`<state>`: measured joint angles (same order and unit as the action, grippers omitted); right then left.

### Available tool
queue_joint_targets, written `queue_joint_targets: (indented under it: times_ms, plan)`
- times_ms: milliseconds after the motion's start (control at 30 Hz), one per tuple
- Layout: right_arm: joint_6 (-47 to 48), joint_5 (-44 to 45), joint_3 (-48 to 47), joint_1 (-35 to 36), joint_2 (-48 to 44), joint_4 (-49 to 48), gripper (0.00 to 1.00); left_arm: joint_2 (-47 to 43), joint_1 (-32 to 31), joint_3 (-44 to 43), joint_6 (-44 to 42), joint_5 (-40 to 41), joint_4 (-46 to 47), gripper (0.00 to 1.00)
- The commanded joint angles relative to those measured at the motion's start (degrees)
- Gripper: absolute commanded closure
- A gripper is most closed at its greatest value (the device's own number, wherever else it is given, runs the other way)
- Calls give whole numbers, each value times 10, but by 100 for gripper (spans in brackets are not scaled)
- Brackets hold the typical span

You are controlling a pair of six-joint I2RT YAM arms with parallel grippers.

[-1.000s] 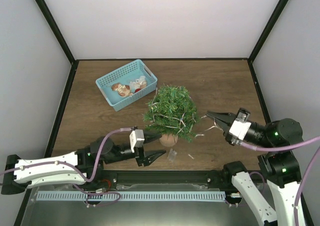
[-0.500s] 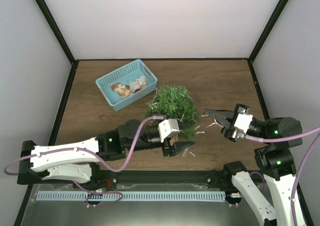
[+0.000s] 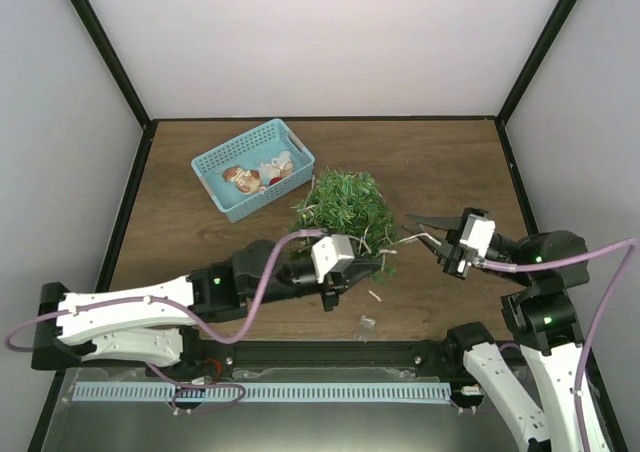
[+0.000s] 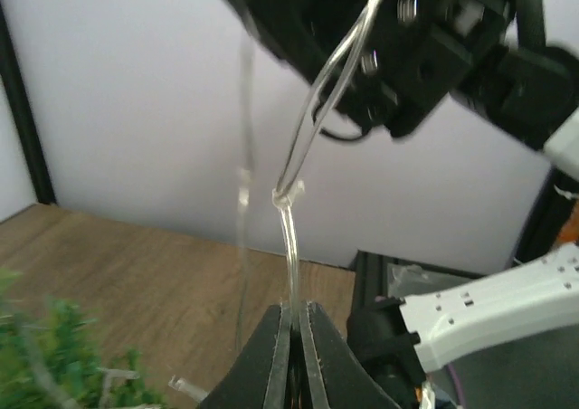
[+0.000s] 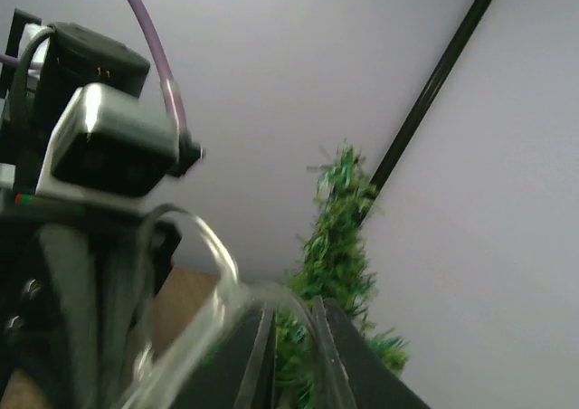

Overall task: Decorate the small christmas tree
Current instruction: Wrap the decoration item around the Christmas tree.

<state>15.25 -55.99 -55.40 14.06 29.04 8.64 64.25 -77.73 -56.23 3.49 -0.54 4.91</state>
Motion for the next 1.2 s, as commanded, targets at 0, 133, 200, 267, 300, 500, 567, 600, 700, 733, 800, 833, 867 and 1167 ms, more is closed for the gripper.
queue_joint_targets:
  times_ms: [0, 133, 200, 267, 300, 500, 567, 600, 700, 733, 800, 833, 867, 1167]
  plan:
    - [-73, 10, 51, -3, -26, 8, 83, -62, 0, 22, 13, 64, 25, 96]
    - [-173, 14, 120, -3, -61, -5, 74, -99, 0, 37, 13, 109, 2, 96]
    - [-231, 29, 140, -3, -80, -6, 72, -118, 0, 53, 11, 139, -9, 96]
    - [-257, 25, 146, -3, -93, 2, 71, -136, 0, 67, 13, 179, -22, 96]
    - [-262, 21, 147, -3, -98, 6, 70, -144, 0, 74, 15, 203, -29, 96]
    - [-237, -6, 111, -3, -93, 59, 64, -204, 0, 93, 32, 304, -68, 96]
    - [-208, -2, 102, -3, -87, 100, 64, -229, 0, 100, 50, 328, -83, 96]
    - [-189, -6, 101, -3, -88, 112, 64, -238, 0, 106, 62, 342, -89, 96]
    - [-166, 15, 102, -3, -100, 118, 62, -268, 0, 134, 110, 359, -92, 96]
    - [-164, 26, 101, -3, -101, 118, 61, -277, 0, 144, 123, 357, -92, 96]
    - [-156, 27, 102, -3, -99, 117, 61, -293, 0, 159, 144, 347, -101, 96]
    - [-154, 26, 105, -2, -96, 118, 61, -299, 0, 163, 155, 345, -111, 96]
    - [-153, 24, 107, -3, -92, 121, 61, -306, 0, 167, 167, 346, -123, 96]
    - [-198, 59, 89, -3, -74, 95, 67, -343, 5, 214, 240, 459, -181, 96]
